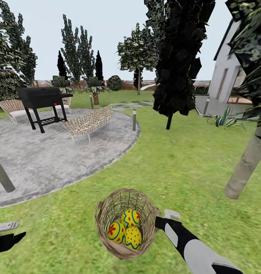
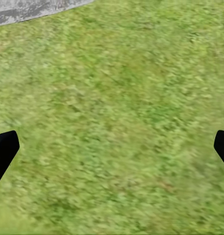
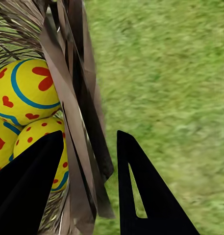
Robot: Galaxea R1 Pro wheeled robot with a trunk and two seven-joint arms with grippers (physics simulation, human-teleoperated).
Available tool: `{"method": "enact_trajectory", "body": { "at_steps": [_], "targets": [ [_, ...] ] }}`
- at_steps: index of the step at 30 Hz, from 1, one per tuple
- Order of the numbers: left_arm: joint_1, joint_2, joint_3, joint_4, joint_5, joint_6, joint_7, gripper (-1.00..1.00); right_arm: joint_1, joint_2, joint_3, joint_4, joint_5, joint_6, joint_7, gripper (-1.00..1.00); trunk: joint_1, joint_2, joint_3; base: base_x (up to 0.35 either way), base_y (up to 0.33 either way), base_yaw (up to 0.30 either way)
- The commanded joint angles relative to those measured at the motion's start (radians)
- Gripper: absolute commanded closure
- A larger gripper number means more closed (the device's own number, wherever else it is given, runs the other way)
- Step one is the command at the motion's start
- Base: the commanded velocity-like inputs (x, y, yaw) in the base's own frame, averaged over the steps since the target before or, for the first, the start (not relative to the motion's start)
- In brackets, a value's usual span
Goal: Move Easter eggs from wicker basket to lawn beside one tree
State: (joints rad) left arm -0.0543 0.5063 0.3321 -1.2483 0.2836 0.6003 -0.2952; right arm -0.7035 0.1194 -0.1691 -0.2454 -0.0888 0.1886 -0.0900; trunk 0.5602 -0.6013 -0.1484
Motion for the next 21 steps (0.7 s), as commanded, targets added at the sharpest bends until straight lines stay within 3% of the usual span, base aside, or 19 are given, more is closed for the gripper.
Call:
{"method": "enact_trajectory", "body": {
  "at_steps": [1, 7, 21],
  "targets": [
    [-0.001, 0.0, 0.001, 0.0, 0.005, 0.007, -0.003, -1.0, -0.001, 0.001, -0.003, -0.003, -0.012, 0.005, -0.004, 1.0, 0.001, -0.002, -0.002, 0.318, 0.13, -0.002],
    [-0.001, 0.0, 0.001, 0.001, 0.005, 0.007, -0.002, -1.0, -0.001, 0.001, -0.004, -0.003, -0.012, 0.005, -0.004, 1.0, 0.001, -0.002, -0.002, 0.318, 0.13, -0.011],
    [-0.001, 0.0, 0.002, 0.001, 0.005, 0.007, -0.002, -1.0, -0.001, 0.001, -0.004, -0.003, -0.012, 0.005, -0.004, 1.0, 0.001, -0.002, 0.001, 0.318, 0.13, -0.108]
  ]
}}
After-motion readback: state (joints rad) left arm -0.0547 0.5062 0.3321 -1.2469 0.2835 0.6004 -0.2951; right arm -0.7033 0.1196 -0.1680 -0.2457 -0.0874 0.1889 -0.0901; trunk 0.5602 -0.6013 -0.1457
